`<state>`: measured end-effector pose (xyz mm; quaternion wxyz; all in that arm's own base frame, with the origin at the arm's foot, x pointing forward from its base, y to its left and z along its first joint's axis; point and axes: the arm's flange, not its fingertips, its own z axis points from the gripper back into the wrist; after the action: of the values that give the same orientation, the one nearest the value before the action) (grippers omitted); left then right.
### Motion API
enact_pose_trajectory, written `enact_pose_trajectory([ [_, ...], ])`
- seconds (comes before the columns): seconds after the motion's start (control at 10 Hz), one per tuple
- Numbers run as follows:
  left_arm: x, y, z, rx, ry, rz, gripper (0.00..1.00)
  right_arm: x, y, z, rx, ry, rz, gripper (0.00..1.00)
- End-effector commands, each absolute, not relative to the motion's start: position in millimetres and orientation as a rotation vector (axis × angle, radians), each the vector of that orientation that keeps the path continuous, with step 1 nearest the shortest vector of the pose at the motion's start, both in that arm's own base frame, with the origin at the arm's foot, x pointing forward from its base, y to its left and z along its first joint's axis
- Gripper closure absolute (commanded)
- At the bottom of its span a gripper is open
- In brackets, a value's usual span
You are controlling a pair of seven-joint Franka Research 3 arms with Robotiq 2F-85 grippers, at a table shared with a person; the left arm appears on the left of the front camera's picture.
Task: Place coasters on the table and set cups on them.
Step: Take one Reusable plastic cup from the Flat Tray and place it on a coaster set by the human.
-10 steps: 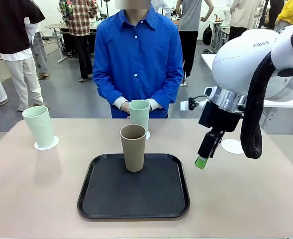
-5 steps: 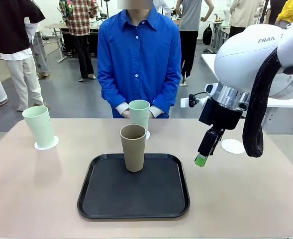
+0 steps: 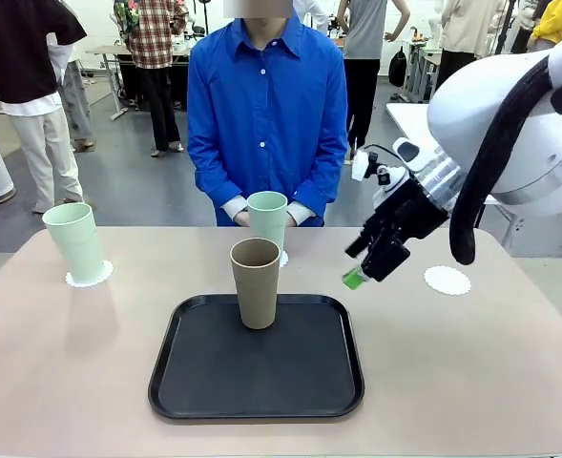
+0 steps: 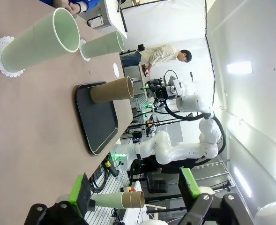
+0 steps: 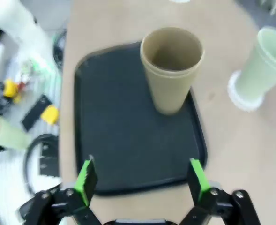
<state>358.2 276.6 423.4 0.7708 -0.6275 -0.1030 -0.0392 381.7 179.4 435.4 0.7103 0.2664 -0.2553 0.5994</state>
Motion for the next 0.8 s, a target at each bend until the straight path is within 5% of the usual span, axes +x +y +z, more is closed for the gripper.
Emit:
enact_pose_trajectory([
  [0.0, 358.6, 277.0, 425.2, -1.362, -0.236, -0.078, 0.0, 401.5, 160.4, 394.1, 1.067, -1.021, 1.522, 0.0],
  [0.2, 358.6, 277.0, 425.2, -1.362, -0.236, -0.078, 0.0, 416.6, 153.3, 374.4, 1.148, -1.152, 1.496, 0.0],
  [0.5, 358.6, 277.0, 425.2, -1.362, -0.236, -0.078, 0.0, 420.1, 158.2, 350.1, 1.171, -1.104, 1.455, 0.0],
  [0.7, 358.6, 277.0, 425.2, -1.362, -0.236, -0.078, 0.0, 402.3, 147.3, 389.0, 1.068, -1.214, 1.412, 0.0],
])
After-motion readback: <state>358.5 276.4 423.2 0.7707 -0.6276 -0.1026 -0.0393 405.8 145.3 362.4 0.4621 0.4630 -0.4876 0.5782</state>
